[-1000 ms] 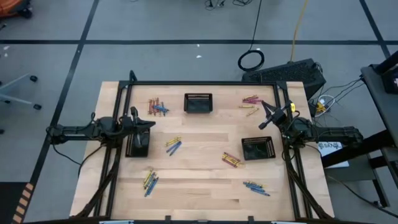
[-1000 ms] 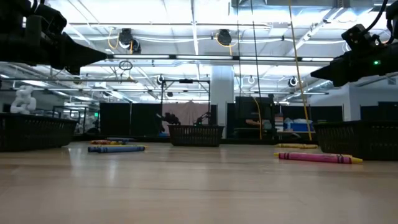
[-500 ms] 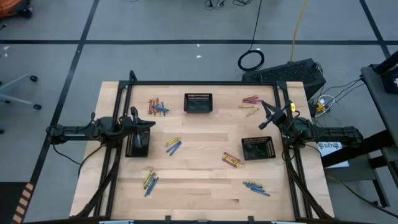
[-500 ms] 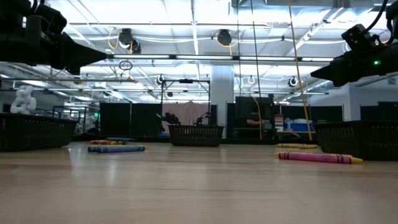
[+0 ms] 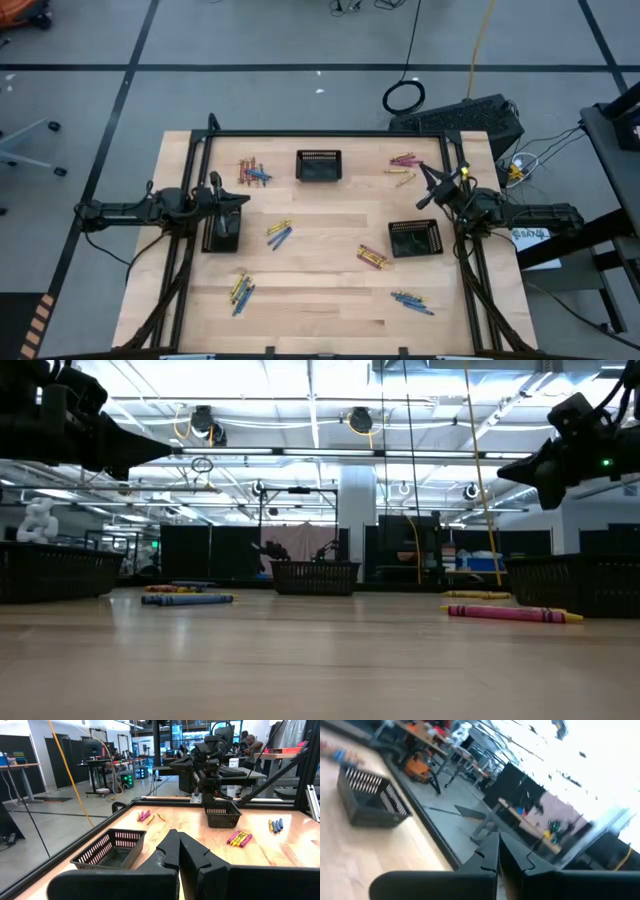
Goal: Sort crayons
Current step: Put the yellow crayon into the bottom right black bin
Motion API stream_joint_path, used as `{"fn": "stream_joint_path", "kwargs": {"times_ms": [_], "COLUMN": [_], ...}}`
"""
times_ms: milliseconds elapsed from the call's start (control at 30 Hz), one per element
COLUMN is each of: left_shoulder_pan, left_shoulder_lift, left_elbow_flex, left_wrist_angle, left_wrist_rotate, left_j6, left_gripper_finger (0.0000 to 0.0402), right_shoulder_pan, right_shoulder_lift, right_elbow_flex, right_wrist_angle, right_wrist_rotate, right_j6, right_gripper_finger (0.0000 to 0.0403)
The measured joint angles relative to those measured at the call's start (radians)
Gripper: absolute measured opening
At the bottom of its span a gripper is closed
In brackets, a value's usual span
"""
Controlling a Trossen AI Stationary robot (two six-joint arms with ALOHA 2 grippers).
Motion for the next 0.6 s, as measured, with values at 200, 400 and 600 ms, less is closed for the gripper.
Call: {"fn": "stream_joint_path", "kwargs": {"times_ms": [200, 400, 600], "left_shoulder_pan": [0.000, 0.000, 0.000], "left_shoulder_lift": [0.000, 0.000, 0.000], "left_elbow_flex": [0.000, 0.000, 0.000], "left_wrist_angle": [0.000, 0.000, 0.000], "left_wrist_rotate": [0.000, 0.000, 0.000], "left_j6": [0.000, 0.000, 0.000], "left_gripper_finger": [0.0000, 0.0000, 0.0000], "right_shoulder_pan": [0.000, 0.001, 0.001], "right_shoulder_lift": [0.000, 0.000, 0.000], "right_elbow_flex": [0.000, 0.000, 0.000], "right_wrist_angle": [0.011, 0.039, 0.203], "right_wrist_rotate": [-0.069, -0.465, -0.633], "right_j6": [-0.140, 0.469, 0.854], "right_gripper_finger": [0.0000, 0.0000, 0.0000]}}
